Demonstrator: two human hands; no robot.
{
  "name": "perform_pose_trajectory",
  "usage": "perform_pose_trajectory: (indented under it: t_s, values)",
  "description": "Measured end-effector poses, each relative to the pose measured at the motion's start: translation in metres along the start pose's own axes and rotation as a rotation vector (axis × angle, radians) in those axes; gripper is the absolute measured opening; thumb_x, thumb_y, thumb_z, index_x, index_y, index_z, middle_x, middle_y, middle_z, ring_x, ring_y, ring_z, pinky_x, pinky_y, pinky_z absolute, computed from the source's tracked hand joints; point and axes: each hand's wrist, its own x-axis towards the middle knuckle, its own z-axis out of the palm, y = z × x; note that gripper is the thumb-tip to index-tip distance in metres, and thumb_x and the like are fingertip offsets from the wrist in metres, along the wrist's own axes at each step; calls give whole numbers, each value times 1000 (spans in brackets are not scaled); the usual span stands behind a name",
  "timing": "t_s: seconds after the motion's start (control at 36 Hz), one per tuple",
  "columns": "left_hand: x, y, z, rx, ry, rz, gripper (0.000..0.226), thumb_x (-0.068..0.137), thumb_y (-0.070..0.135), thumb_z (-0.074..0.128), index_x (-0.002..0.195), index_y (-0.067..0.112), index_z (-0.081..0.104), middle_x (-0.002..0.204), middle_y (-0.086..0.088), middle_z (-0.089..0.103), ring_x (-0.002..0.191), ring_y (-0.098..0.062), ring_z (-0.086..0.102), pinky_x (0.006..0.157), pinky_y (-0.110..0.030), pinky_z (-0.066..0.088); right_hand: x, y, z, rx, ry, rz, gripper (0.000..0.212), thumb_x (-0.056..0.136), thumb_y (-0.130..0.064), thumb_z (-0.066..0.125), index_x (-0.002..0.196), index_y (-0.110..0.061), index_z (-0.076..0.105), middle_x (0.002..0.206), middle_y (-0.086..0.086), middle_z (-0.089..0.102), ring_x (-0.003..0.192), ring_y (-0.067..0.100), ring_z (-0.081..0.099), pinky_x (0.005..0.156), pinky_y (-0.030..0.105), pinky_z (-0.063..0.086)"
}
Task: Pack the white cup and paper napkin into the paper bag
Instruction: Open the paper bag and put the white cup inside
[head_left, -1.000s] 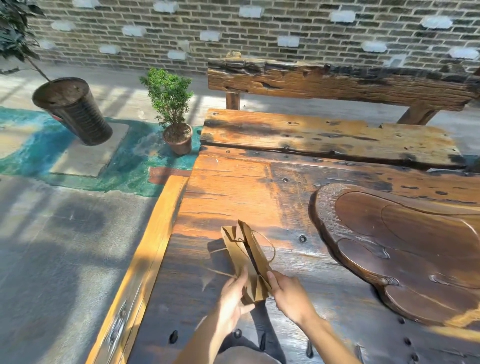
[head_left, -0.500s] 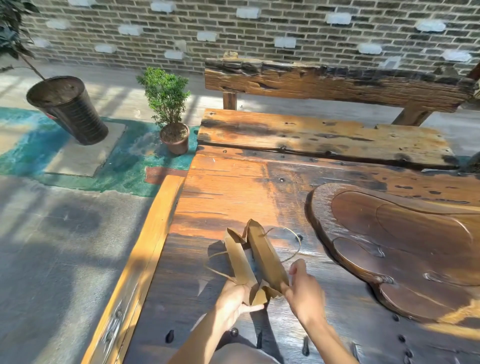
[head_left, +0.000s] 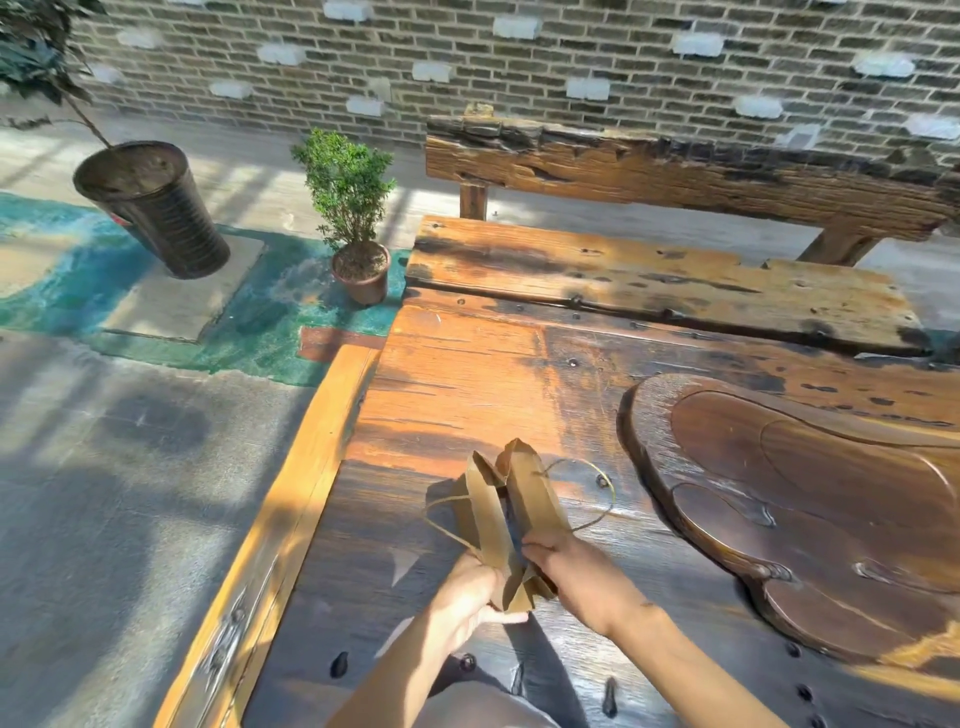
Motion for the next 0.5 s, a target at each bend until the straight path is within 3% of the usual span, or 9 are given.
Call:
perform_pose_trajectory:
  t_s: [0.06,0.14,0.22,0.31,0.42,0.5]
  values:
    - [-1,-1,0,8,-5,9,10,96,7,54,94,15,61,91,-7,72,87,-26,71,83,-51,58,12,2,1,-43,-78,-18,38,95,-7,53,130,-21,56,129,3,57,113,22,59,97,32,50]
    - [-1,-1,-1,13,33,17,14,95,8,56,85,17,61,87,-5,71,80,-20,69,70,-36,60,29,3,-2,134,-181,94,54,92,4,52,142,-18,52,147,4,48,137,22,44,116,31,35]
    - [3,-4,-6,51,42,32,15,93,4,57,87,14,67,93,-9,73,83,-21,69,76,-33,58,45,4,-3,334,-141,251,45,87,8,59,125,-16,62,131,2,61,126,19,55,106,26,45]
    - [1,-1,-9,20,37,-6,18,94,-3,51,93,10,63,95,-12,70,87,-27,67,84,-48,58,56,5,2,357,-54,376,31,84,3,59,107,-17,61,109,-1,63,105,18,59,88,27,50]
    - [1,-4,-18,51,79,-8,25,89,-8,46,95,5,66,94,-15,72,89,-30,69,85,-52,57,63,6,11,388,-97,461,25,77,-26,76,97,-20,63,105,-2,65,97,14,61,85,31,53]
    - [15,-17,-32,82,224,43,27,83,3,51,103,3,69,98,-13,75,94,-28,71,86,-52,58,63,3,15,372,-177,494,55,68,-61,78,101,-19,65,106,-2,66,95,13,59,77,29,48]
